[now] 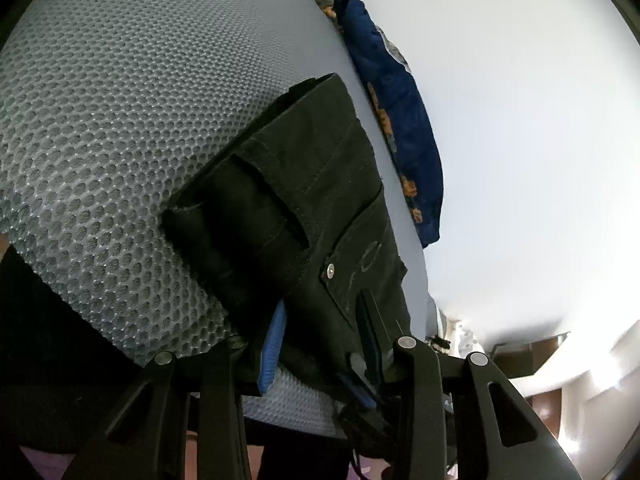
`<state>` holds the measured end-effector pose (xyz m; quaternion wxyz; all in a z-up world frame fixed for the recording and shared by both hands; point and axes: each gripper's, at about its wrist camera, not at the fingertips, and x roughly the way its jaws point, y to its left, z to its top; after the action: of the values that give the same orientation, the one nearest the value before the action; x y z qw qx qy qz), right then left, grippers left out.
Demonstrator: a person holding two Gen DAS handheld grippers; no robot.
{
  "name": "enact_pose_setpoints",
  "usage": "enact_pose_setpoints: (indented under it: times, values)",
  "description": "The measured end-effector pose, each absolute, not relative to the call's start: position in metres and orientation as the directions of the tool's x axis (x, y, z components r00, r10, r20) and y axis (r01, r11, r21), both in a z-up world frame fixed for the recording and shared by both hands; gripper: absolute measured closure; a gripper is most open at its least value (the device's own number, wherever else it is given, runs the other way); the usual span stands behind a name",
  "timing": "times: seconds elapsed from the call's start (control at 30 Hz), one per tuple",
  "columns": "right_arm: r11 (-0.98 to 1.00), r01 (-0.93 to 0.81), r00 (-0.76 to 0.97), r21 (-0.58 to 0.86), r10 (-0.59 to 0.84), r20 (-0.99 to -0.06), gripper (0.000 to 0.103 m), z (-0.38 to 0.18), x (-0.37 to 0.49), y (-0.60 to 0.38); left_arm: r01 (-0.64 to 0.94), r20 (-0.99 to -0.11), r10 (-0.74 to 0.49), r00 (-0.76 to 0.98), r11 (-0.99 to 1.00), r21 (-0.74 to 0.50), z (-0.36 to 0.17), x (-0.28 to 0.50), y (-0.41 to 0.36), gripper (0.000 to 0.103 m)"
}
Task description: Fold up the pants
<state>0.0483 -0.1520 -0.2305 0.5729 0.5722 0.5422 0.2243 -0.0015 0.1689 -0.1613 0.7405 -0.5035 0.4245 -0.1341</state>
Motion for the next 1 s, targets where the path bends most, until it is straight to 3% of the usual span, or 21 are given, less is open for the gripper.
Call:
enact_pose_setpoints:
  times: [0.3,0.67,0.8,0.9,0.93,0.97,1.0]
  values:
    - [0.292,0.273,0.318,0.917,0.872,-0.373,0.096,-0.208,0.048,-0.151,-0.258,-0.520,-0.573,0.633,0.478,-0.840,-0.156,-0.019,0.194,0.067]
    - [0.339,0.295,0.271,0.893,0.867,-0.419,0.096,-0.226,0.044,-0.148,-0.267,-0.571,-0.487,0.660,0.559,-0.785,-0.153,-0.029,0.216,0.067]
    - [0.283,0.335,0.270,0.899,0.885,-0.380,0.093,-0.235,0.043,-0.151,-0.299,-0.597,-0.467,0.652,0.566,-0.768,-0.157,-0.027,0.218,0.067]
    - [0.239,0.329,0.242,0.914,0.914,-0.326,0.064,-0.229,0.042,-0.152,-0.302,-0.612,-0.397,0.684,0.609,-0.733,-0.141,-0.034,0.224,0.067]
    - [0.239,0.308,0.228,0.921,0.921,-0.315,0.046,-0.221,0.040,-0.153,-0.304,-0.610,-0.374,0.698,0.617,-0.726,-0.135,-0.036,0.226,0.067]
    - [0.245,0.276,0.213,0.930,0.927,-0.307,0.034,-0.211,0.036,-0.156,-0.301,-0.608,-0.344,0.716,0.633,-0.713,-0.125,-0.039,0.229,0.067]
    - [0.248,0.251,0.204,0.936,0.931,-0.301,0.034,-0.203,0.030,-0.160,-0.284,-0.601,-0.317,0.733,0.660,-0.695,-0.114,-0.041,0.229,0.067]
